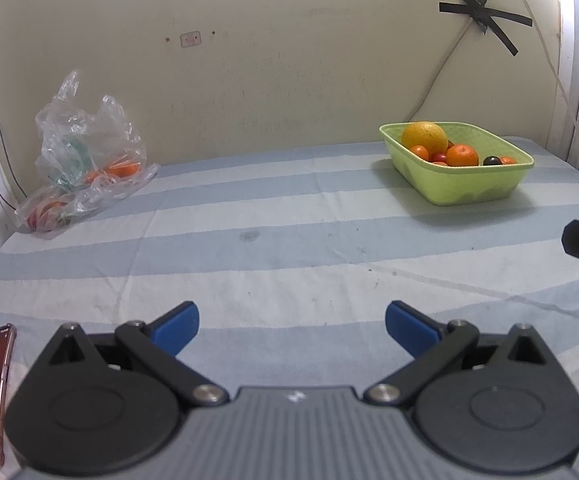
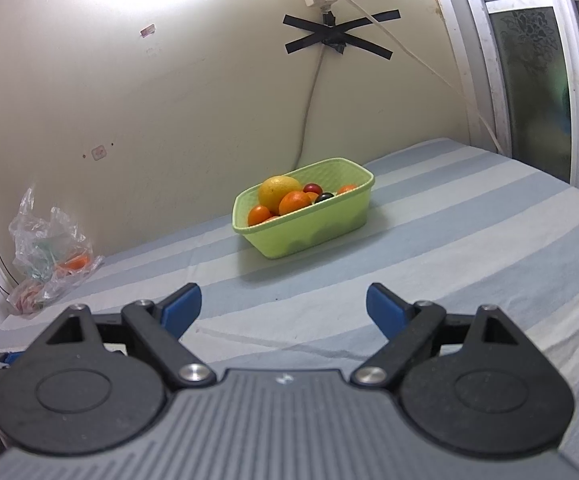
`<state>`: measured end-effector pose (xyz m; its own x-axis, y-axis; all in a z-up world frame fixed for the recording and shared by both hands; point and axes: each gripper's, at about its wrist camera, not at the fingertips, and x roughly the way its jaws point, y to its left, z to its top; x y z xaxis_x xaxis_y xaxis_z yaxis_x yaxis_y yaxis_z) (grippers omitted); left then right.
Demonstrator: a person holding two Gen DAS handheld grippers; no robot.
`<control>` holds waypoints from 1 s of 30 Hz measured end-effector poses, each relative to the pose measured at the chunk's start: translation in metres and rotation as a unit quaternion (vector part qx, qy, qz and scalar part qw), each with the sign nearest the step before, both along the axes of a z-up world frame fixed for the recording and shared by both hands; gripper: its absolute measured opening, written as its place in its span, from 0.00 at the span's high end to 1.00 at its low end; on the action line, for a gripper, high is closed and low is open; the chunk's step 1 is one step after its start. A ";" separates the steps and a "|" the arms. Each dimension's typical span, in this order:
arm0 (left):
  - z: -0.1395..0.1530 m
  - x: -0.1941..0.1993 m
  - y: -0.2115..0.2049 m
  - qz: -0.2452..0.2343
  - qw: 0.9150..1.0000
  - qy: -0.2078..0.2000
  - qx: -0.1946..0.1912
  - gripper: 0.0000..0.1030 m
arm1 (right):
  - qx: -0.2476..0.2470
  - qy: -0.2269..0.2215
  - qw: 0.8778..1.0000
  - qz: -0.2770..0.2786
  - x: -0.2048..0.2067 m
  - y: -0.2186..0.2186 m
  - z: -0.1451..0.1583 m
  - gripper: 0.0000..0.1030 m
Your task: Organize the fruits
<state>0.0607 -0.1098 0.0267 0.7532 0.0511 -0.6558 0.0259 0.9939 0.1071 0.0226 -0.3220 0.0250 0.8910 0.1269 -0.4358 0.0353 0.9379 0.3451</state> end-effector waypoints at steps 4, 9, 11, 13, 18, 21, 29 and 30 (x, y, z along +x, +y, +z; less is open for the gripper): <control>-0.001 0.001 0.000 0.000 1.000 0.002 0.002 0.00 | 0.000 0.001 1.000 0.001 0.000 0.000 -0.001 0.11; -0.002 0.002 0.000 -0.001 1.000 0.006 0.001 0.00 | 0.002 -0.001 1.000 -0.003 0.000 0.000 0.000 0.11; -0.003 0.002 -0.001 -0.003 1.000 0.006 0.002 0.00 | 0.004 -0.002 1.000 -0.004 0.000 -0.001 0.000 0.11; -0.003 0.002 -0.002 -0.005 1.000 0.007 0.003 0.00 | 0.006 -0.002 1.000 -0.006 0.001 -0.002 -0.001 0.11; -0.005 0.003 -0.003 -0.007 1.000 0.015 0.000 0.00 | 0.012 -0.005 1.000 -0.010 0.000 -0.003 -0.001 0.11; -0.006 0.004 -0.002 -0.006 1.000 0.018 -0.002 0.00 | 0.014 -0.009 1.000 -0.012 -0.001 -0.004 0.000 0.11; -0.008 0.003 -0.003 -0.009 1.000 0.024 -0.002 0.00 | 0.021 -0.011 1.000 -0.016 -0.002 -0.007 -0.002 0.11; -0.009 0.003 -0.003 -0.009 1.000 0.025 -0.001 0.00 | 0.021 -0.011 1.000 -0.016 -0.003 -0.007 -0.002 0.11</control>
<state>0.0639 -0.1132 0.0179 0.7199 0.0359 -0.6932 0.0494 0.9935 0.1028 0.0199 -0.3290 0.0233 0.9044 0.1160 -0.4107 0.0571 0.9208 0.3859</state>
